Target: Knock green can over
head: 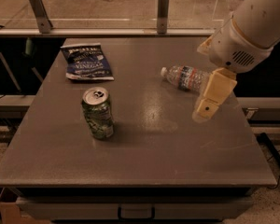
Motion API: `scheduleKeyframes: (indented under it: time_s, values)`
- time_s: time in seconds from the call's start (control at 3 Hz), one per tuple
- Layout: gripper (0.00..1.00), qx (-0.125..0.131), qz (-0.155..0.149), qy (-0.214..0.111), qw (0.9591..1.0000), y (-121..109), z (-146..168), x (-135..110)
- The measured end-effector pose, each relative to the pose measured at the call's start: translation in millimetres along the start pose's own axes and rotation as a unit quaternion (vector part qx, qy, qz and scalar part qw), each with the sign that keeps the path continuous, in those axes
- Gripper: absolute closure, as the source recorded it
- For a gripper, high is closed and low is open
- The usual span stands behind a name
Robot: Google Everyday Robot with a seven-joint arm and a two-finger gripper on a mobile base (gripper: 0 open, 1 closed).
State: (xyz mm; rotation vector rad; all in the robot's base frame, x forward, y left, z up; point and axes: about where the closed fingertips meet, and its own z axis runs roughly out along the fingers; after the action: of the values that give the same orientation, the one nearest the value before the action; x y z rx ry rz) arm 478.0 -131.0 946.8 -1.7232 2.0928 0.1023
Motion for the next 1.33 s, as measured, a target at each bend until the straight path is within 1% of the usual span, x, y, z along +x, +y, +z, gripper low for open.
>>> scheduleKeyframes:
  time_s: [0.33, 0.67, 1.0, 1.33]
  values:
    - [0.0, 0.0, 0.0, 0.0, 1.0, 0.0, 0.0, 0.0]
    - [0.0, 0.004, 0.003, -0.044, 0.999, -3.4, 9.7, -7.1]
    - [0.0, -0.002, -0.004, -0.14, 0.9902, -9.2, 37.2, -40.6]
    - [0.0, -0.028, -0.014, -0.215, 0.9762, -6.6, 56.2, -71.2]
